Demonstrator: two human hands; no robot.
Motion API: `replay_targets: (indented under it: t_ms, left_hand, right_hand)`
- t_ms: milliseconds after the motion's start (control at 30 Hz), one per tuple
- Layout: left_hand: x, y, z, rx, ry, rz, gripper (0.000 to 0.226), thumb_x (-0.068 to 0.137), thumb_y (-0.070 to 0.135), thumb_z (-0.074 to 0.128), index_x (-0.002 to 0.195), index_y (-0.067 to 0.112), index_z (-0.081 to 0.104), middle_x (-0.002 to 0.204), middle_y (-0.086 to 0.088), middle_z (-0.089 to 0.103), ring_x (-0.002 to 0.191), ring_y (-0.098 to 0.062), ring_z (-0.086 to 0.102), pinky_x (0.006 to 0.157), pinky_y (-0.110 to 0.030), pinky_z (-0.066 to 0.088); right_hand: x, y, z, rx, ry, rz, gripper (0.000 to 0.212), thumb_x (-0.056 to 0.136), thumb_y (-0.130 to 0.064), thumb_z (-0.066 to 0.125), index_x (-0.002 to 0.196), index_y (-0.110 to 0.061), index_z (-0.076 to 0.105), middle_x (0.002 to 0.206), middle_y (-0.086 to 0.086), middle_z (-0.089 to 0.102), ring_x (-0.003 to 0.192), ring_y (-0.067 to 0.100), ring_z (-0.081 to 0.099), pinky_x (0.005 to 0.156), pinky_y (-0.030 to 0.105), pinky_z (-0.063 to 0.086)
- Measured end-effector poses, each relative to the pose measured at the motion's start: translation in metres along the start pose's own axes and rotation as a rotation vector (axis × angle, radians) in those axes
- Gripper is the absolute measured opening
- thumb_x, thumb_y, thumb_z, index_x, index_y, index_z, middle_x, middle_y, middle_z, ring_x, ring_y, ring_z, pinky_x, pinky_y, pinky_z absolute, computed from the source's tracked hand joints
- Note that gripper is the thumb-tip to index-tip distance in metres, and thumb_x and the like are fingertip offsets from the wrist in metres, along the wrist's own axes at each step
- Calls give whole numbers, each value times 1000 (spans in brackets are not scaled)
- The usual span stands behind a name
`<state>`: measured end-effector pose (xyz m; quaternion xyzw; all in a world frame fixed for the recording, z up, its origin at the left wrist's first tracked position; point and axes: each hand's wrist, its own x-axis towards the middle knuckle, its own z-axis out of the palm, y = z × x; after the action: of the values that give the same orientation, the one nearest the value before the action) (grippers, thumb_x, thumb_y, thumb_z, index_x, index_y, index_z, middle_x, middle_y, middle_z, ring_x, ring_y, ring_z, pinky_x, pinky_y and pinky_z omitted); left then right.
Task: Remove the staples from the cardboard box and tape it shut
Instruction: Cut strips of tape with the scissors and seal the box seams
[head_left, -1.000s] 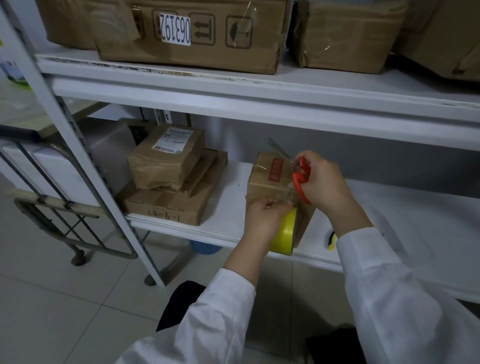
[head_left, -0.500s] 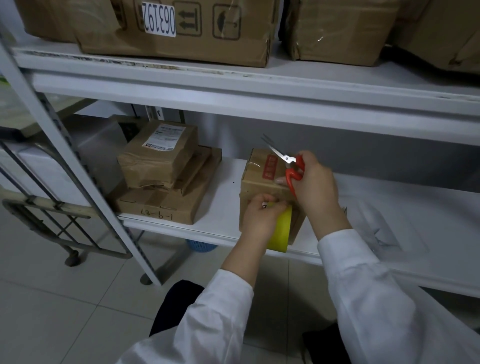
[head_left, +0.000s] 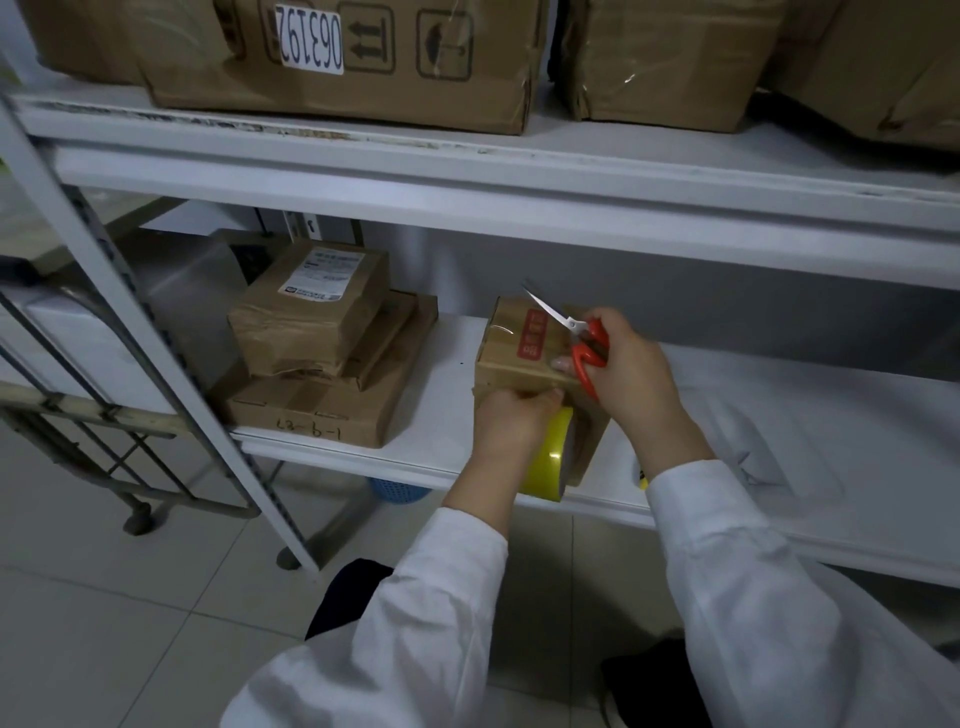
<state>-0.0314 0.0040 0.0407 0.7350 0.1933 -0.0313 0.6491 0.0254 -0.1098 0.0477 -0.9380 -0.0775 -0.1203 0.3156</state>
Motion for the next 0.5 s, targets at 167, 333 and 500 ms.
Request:
replay_targets:
  t_ms: [167,333,500]
  left_hand:
    - [-3,-10,1,35,19,-30,36,88,36,60,116,14,57,114,-8,63,108,-27,58,91,-34,45]
    - [-1,-21,12,79,124,32,22,88,38,60,88,16,55,94,-4,60,94,-24,56,91,-33,45]
    - [3,-21,20,49,141,40,18,92,32,54,87,15,52,90,-1,54,87,-17,49,78,-25,35]
  right_hand:
    - [0,-1,-2,-12,-13,22,45,83,-34,71,119,-20,49,108,8,65,97,31,60,71,27,41]
    - [-8,-4,-14,83,-120,12,61,76,-42,73,124,-16,46,112,7,62,100,26,59,83,29,45]
    - [-10,-8,-15,-43,-215,-21,75,66,-42,81,128,-21,46,122,7,61,111,28,56,92,37,48]
